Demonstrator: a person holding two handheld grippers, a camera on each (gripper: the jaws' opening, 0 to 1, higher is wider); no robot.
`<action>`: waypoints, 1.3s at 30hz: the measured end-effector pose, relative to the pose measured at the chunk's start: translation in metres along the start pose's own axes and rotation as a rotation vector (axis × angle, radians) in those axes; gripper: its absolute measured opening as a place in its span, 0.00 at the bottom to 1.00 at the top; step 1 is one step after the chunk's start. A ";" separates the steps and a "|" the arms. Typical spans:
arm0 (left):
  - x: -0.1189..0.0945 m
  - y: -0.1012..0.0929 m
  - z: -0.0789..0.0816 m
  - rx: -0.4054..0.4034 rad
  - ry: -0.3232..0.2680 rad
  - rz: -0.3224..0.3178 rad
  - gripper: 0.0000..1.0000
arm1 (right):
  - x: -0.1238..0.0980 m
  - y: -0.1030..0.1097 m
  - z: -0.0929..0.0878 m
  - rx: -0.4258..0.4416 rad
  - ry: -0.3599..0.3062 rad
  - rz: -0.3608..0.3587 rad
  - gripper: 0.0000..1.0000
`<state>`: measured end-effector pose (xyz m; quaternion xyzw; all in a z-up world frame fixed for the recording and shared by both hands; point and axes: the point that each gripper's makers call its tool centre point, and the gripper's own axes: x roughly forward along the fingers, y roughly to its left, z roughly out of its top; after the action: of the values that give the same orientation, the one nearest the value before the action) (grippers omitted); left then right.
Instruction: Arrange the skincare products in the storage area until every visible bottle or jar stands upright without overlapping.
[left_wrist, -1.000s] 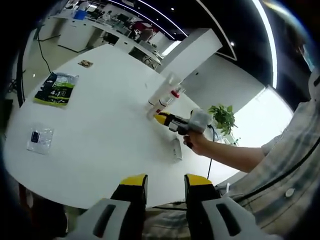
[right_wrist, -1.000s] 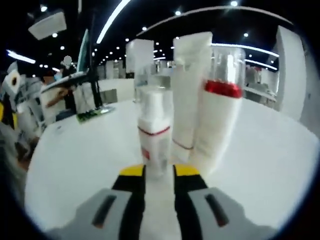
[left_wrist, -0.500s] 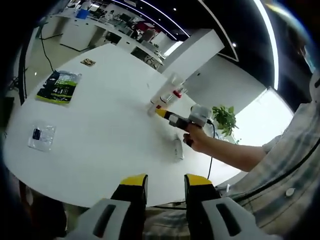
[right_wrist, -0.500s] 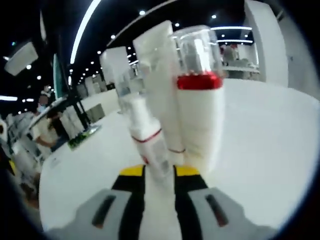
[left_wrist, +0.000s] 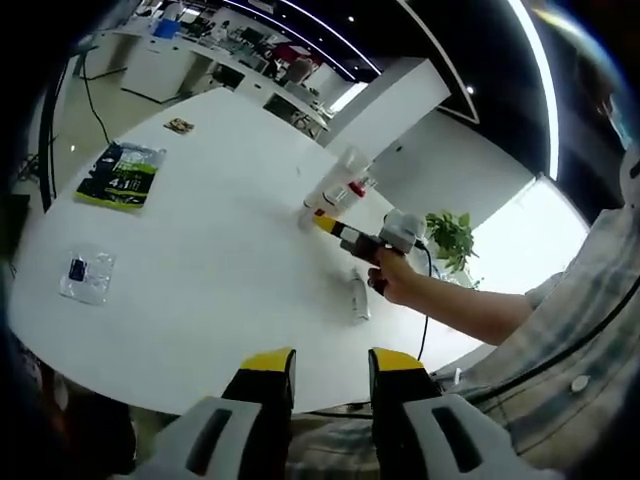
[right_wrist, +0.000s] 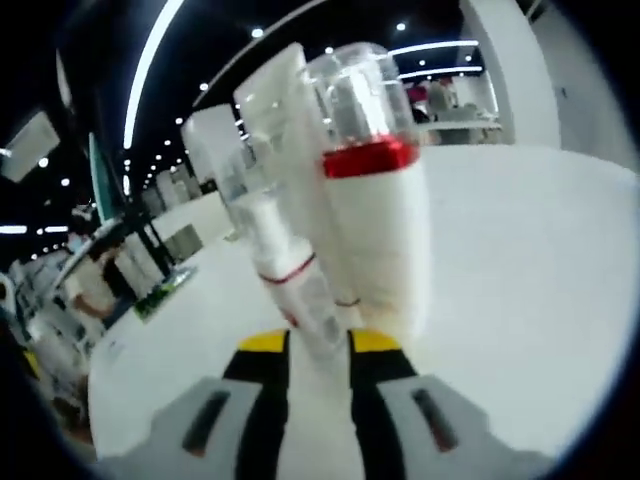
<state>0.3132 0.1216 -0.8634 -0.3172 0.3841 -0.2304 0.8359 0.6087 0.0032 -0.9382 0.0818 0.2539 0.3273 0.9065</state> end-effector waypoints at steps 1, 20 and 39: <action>0.001 -0.001 0.000 0.001 0.003 -0.003 0.30 | -0.002 0.000 0.000 -0.003 -0.002 0.004 0.23; 0.043 -0.020 0.011 0.063 0.040 -0.113 0.29 | -0.115 -0.033 -0.013 0.165 -0.019 -0.099 0.48; 0.075 -0.041 0.016 0.125 0.071 -0.197 0.28 | -0.141 0.004 -0.070 0.214 0.156 -0.079 0.47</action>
<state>0.3651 0.0519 -0.8640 -0.2922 0.3653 -0.3460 0.8133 0.4779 -0.0842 -0.9402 0.1422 0.3599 0.2679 0.8823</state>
